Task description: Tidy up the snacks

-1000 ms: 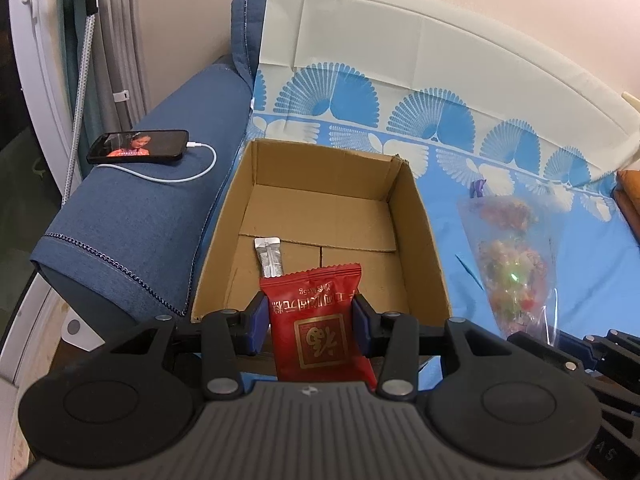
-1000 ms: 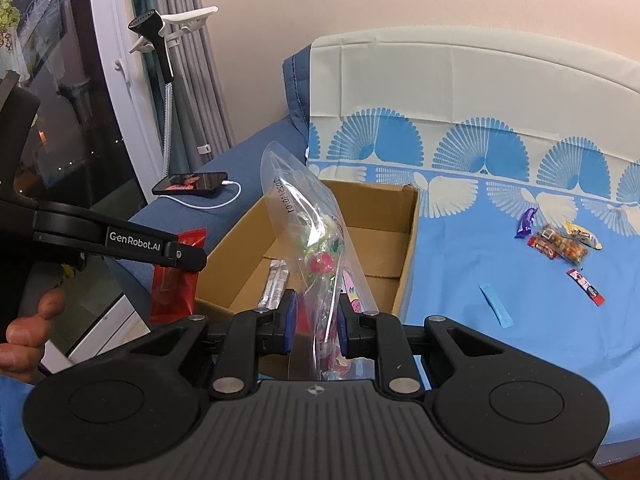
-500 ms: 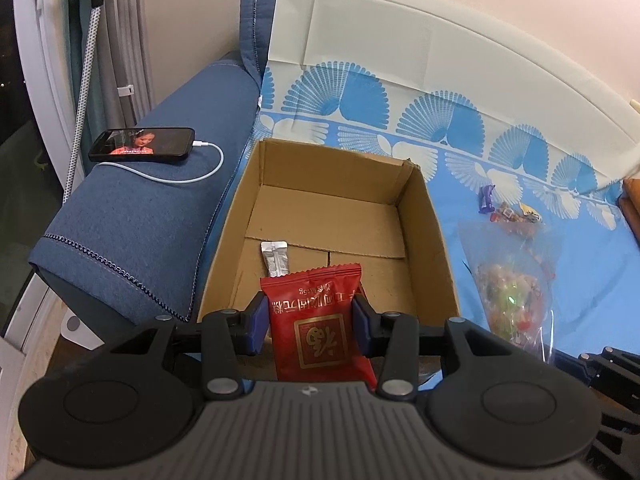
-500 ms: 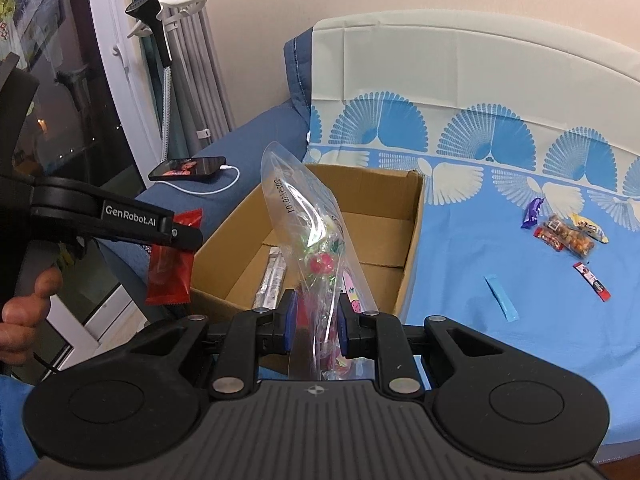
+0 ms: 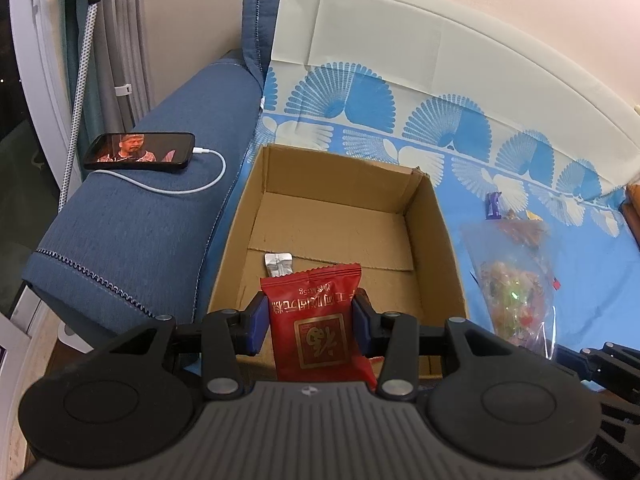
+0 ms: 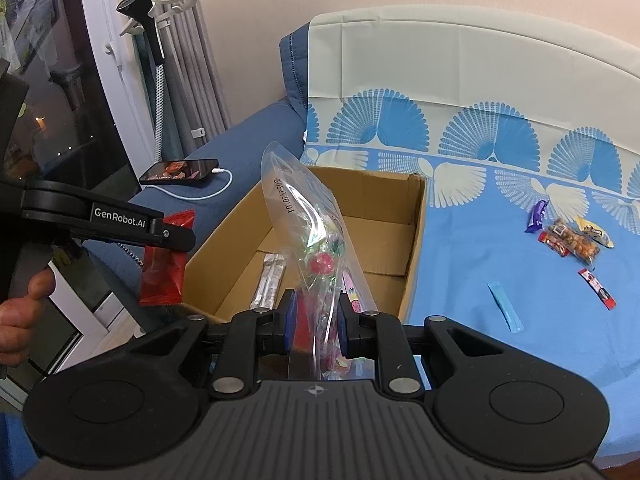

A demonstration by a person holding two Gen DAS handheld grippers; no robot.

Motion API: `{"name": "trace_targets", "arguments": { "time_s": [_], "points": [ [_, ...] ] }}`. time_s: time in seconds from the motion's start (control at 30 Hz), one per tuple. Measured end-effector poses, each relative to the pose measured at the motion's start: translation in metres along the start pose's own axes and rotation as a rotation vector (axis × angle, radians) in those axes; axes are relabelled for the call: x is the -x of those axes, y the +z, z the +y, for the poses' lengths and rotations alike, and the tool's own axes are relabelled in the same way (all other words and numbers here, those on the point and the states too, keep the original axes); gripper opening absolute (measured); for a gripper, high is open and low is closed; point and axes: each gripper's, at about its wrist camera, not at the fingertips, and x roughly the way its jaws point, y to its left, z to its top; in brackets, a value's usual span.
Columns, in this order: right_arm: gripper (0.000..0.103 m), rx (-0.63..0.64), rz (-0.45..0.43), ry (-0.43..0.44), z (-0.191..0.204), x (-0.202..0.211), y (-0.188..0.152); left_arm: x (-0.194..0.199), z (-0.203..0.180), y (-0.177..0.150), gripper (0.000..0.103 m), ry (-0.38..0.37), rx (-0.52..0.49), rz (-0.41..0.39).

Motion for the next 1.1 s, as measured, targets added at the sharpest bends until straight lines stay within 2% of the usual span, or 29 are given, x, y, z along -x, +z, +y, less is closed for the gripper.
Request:
{"name": "trace_targets", "arguments": {
  "time_s": [0.47, 1.1],
  "points": [
    [0.022, -0.014, -0.018, 0.001, -0.002, -0.048, 0.035, -0.032, 0.005, 0.034, 0.048, 0.004, 0.011, -0.009],
    [0.022, -0.073, 0.078, 0.027, -0.018, -0.127, 0.042, -0.123, 0.012, 0.059, 0.048, 0.045, 0.010, 0.114]
  ]
}}
